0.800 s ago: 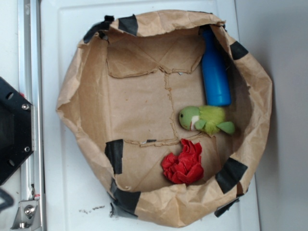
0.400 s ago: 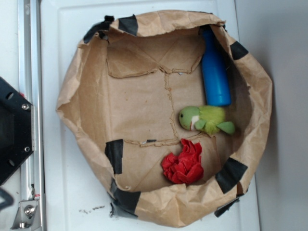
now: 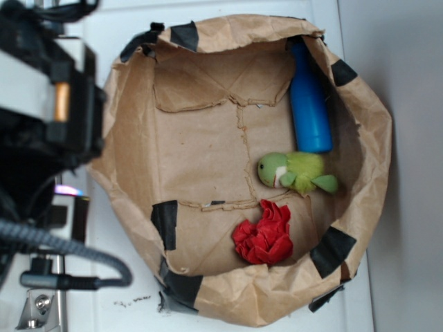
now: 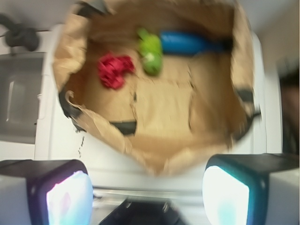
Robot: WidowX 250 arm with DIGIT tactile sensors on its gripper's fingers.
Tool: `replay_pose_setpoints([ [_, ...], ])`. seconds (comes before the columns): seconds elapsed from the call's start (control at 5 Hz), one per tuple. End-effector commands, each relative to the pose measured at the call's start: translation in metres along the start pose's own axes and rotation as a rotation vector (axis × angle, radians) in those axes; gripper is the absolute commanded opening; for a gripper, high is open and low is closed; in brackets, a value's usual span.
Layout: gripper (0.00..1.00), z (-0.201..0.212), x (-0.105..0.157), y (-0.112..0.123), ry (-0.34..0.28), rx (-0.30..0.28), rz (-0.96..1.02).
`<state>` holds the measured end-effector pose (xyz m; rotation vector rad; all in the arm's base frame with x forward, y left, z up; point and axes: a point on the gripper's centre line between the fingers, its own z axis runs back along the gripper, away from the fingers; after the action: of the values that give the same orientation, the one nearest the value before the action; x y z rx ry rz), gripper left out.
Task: Grab the red paper.
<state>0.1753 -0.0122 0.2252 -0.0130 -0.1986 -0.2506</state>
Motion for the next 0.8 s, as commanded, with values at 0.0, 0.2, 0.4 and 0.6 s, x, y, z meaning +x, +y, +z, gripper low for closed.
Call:
replay_pose_setpoints([
  [0.0, 1.0, -0.008, -0.002, -0.036, -0.118, -0.129, -0.444],
  [0.2, 1.0, -0.021, 0.028, -0.021, -0.145, -0.201, -0.481],
  [0.4, 1.0, -0.027, 0.046, 0.0, -0.135, -0.216, -0.415],
  [0.6, 1.0, -0.027, 0.046, 0.0, -0.135, -0.216, -0.415],
])
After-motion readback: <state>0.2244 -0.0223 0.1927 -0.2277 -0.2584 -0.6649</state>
